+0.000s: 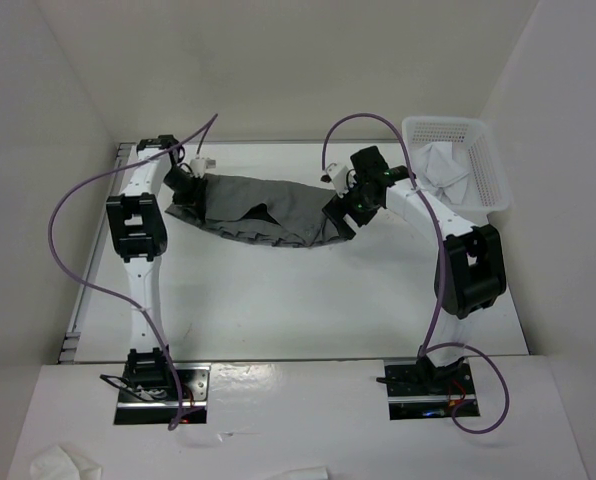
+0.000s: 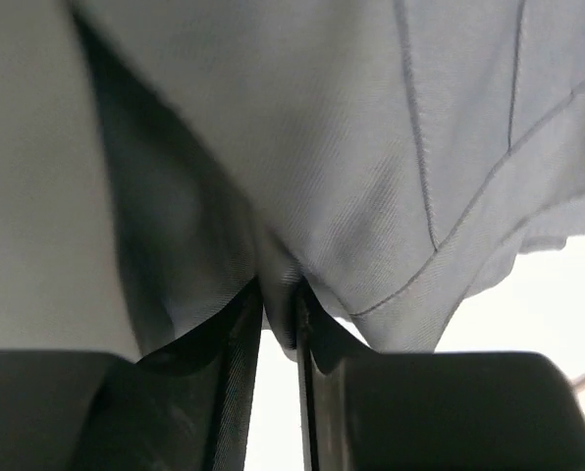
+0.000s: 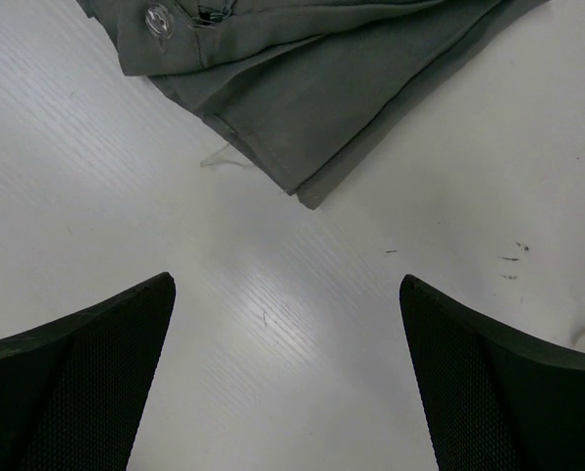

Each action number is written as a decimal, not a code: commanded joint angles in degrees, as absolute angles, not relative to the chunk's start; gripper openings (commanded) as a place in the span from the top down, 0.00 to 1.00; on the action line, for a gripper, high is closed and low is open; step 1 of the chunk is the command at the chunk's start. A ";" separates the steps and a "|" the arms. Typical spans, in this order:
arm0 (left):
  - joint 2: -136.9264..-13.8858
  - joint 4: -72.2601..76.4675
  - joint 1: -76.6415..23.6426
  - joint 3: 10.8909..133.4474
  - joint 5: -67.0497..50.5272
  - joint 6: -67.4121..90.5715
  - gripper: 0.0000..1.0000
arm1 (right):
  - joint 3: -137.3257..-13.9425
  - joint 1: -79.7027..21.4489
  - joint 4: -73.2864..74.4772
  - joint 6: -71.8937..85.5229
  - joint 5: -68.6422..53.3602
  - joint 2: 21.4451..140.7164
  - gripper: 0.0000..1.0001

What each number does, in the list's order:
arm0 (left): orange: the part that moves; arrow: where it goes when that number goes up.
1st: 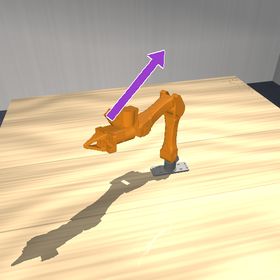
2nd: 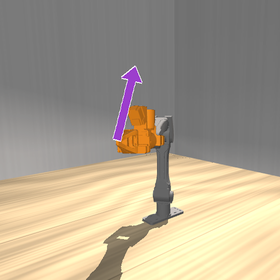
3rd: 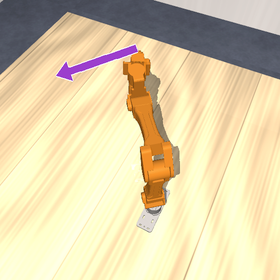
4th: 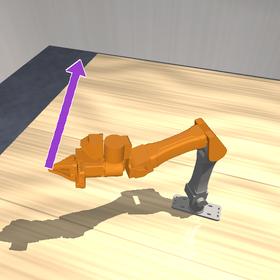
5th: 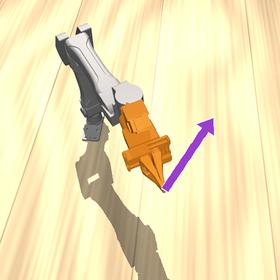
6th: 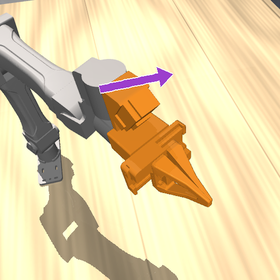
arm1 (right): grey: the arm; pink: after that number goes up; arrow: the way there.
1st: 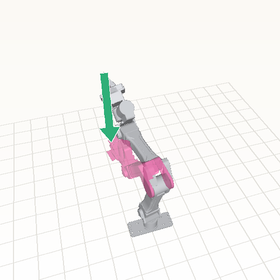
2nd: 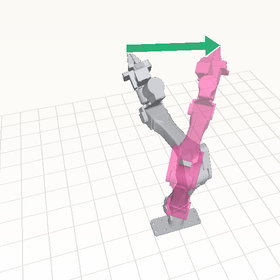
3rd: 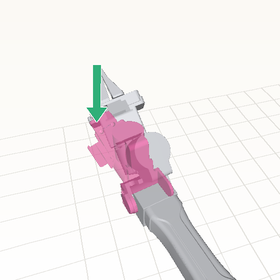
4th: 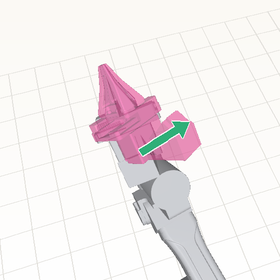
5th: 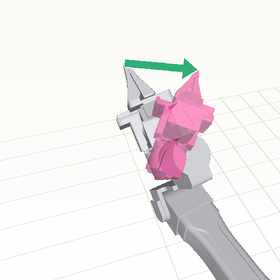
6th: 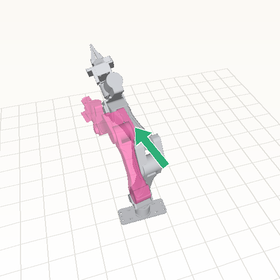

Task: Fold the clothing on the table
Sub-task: Fold the skirt

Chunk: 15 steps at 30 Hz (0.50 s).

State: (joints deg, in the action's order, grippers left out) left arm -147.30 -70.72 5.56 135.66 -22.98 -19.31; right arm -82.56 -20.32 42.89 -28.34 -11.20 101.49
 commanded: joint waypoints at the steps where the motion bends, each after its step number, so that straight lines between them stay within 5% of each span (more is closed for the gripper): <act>1: -143.62 -74.09 5.19 127.72 -21.09 -23.72 0.75 | -84.90 -19.95 42.63 -27.95 -10.55 101.69 0.01; 11: -132.11 -74.09 5.19 110.75 -24.17 -27.69 0.75 | -84.90 -19.95 42.10 -27.95 -10.55 101.69 0.01; 12: -132.10 -74.09 5.19 110.13 -24.17 -28.21 0.73 | -84.90 -19.95 42.10 -27.95 -10.55 101.69 0.01; 15: -129.47 -74.09 5.71 110.65 -26.00 -28.21 0.44 | -84.90 -19.95 42.10 -27.95 -11.68 101.69 0.01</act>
State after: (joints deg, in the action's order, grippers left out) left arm -134.15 -73.36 5.32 110.06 -22.87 -26.33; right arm -82.59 -20.32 42.85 -28.34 -10.81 101.65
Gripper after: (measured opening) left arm 0.503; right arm 0.991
